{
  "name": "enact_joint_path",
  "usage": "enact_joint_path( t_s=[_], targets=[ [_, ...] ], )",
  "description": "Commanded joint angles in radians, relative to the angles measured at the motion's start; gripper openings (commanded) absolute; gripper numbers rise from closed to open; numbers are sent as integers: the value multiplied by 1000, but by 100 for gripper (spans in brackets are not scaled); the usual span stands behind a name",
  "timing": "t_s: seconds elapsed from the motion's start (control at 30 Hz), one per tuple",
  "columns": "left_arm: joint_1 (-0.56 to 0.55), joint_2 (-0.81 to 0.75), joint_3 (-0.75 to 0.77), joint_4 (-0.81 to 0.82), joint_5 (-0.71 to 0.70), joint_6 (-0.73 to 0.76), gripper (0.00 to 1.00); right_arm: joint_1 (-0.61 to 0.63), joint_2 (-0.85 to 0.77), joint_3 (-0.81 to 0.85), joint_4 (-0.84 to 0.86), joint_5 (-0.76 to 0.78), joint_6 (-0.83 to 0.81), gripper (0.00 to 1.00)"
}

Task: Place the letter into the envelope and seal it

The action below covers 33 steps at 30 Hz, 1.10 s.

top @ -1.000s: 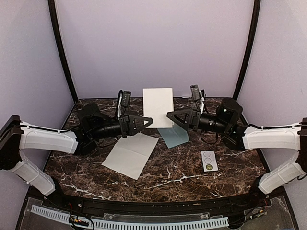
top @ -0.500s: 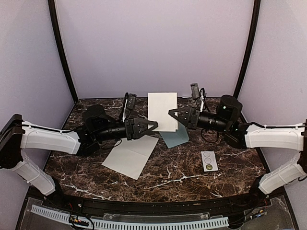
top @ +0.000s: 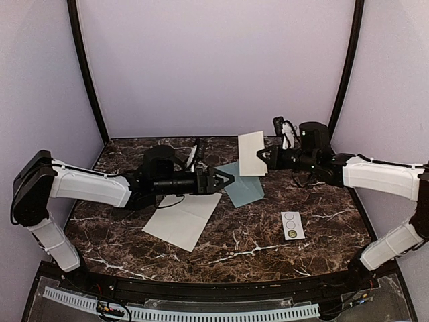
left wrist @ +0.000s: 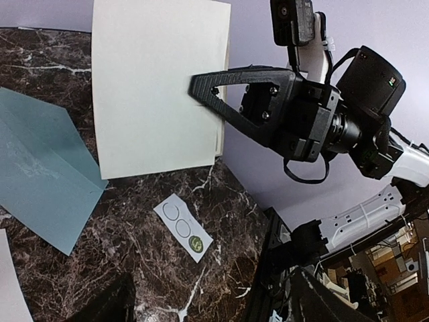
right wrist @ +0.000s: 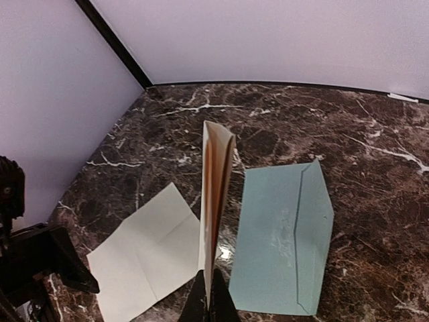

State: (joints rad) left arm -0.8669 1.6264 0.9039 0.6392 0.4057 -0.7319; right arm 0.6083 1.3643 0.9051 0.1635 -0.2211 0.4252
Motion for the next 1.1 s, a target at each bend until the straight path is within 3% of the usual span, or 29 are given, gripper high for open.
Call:
enact_joint_path(
  t_s=[0.0, 0.17, 0.4, 0.53, 1.07],
  targets=[
    [1, 79, 88, -117, -41, -12, 78, -38, 89, 70, -149, 77, -106, 0],
    [32, 160, 139, -144, -52, -58, 76, -77, 173, 129, -212, 128, -175, 0],
    [96, 248, 163, -103, -30, -109, 70, -135, 318, 255, -284, 51, -247, 0],
    [113, 299, 198, -114, -27, -95, 68, -158, 400, 339, -331, -25, -301, 0],
    [138, 460, 322, -148, -39, -30, 66, -213, 595, 483, -481, -62, -302, 0]
  ],
)
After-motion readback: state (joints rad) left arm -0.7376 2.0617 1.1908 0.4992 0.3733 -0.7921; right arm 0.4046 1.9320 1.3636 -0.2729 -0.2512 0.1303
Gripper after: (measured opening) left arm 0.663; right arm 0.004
